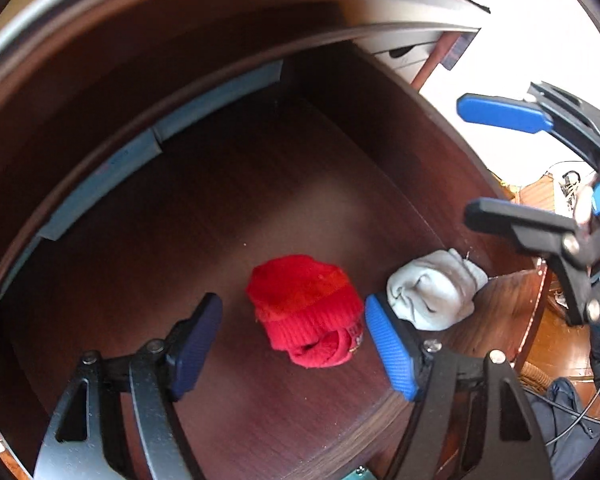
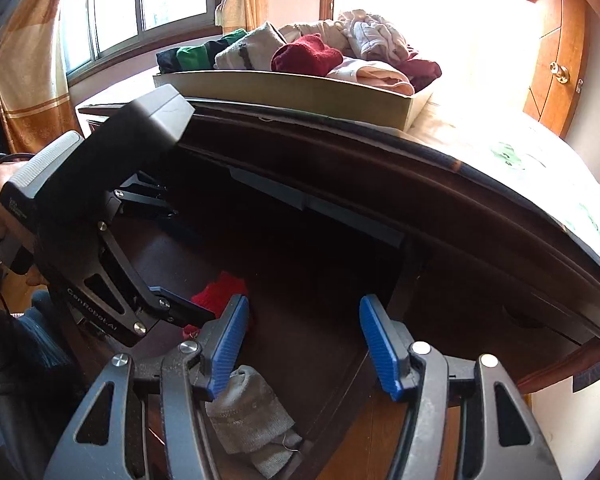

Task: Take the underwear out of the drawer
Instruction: 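Lower both open tools from the tray down into the drawer, then grasp the bright red sock with the left tool while the right tool grasps the white sock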

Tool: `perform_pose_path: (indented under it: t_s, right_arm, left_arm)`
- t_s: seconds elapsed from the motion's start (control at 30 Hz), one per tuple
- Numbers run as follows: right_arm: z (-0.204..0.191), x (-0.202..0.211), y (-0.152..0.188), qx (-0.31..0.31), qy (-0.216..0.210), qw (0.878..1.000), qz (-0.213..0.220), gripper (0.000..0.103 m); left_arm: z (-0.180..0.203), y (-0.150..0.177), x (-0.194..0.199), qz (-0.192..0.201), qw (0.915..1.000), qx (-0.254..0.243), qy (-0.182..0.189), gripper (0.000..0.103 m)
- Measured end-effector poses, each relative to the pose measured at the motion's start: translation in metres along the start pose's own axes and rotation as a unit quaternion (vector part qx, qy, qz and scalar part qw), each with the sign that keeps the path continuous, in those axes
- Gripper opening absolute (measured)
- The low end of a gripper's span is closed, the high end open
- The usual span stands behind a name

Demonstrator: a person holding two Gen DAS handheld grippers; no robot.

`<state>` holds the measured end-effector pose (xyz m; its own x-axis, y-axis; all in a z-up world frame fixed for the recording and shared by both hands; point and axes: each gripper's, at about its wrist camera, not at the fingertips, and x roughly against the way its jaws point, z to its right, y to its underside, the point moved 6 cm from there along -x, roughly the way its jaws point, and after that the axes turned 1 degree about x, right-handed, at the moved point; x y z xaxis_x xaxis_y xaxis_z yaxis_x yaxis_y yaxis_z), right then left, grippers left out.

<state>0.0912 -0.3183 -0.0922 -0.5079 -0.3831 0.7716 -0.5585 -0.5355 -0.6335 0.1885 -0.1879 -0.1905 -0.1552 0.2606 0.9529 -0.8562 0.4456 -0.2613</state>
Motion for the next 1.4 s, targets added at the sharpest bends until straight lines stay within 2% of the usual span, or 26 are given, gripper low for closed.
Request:
perform_pose_path:
  t_s: [0.3, 0.5, 0.67, 0.8, 1.03, 1.1, 1.2, 1.27, 1.4]
  right_arm:
    - [-0.001, -0.003, 0.008, 0.008, -0.006, 1.000, -0.007, 0.060]
    - [-0.008, -0.006, 0.013, 0.033, -0.014, 0.999, -0.032, 0.060]
    - [-0.022, -0.014, 0.019, 0.069, -0.029, 0.993, -0.086, 0.060]
    - [-0.035, -0.023, 0.019, 0.107, -0.048, 0.984, -0.135, 0.060]
    - [-0.042, -0.047, 0.018, 0.134, -0.072, 0.963, -0.223, 0.060]
    - [-0.045, -0.054, 0.018, 0.135, -0.088, 0.956, -0.245, 0.060]
    - [-0.048, -0.063, 0.019, 0.150, -0.088, 0.946, -0.275, 0.060]
    - [-0.051, -0.069, 0.021, 0.159, -0.090, 0.938, -0.295, 0.056]
    - [-0.056, -0.081, 0.024, 0.160, -0.102, 0.925, -0.330, 0.050]
  left_arm:
    - [0.010, 0.000, -0.020, -0.026, 0.9995, -0.013, 0.009, 0.073]
    - [0.015, 0.011, -0.026, -0.035, 0.9988, -0.026, 0.020, 0.050]
    - [0.018, 0.022, -0.021, -0.027, 0.9984, -0.046, 0.020, 0.034]
    - [0.013, 0.027, -0.010, -0.010, 0.9987, -0.050, 0.001, 0.028]
    - [-0.004, 0.042, 0.006, 0.017, 0.9986, -0.041, -0.029, 0.027]
    - [-0.013, 0.045, 0.015, 0.024, 0.9988, -0.034, -0.028, 0.027]
    - [-0.013, 0.046, 0.018, 0.034, 0.9986, -0.028, -0.029, 0.027]
    - [-0.003, 0.040, 0.014, 0.039, 0.9987, -0.020, -0.025, 0.027]
    - [-0.007, 0.044, 0.017, 0.045, 0.9988, -0.011, -0.019, 0.027]
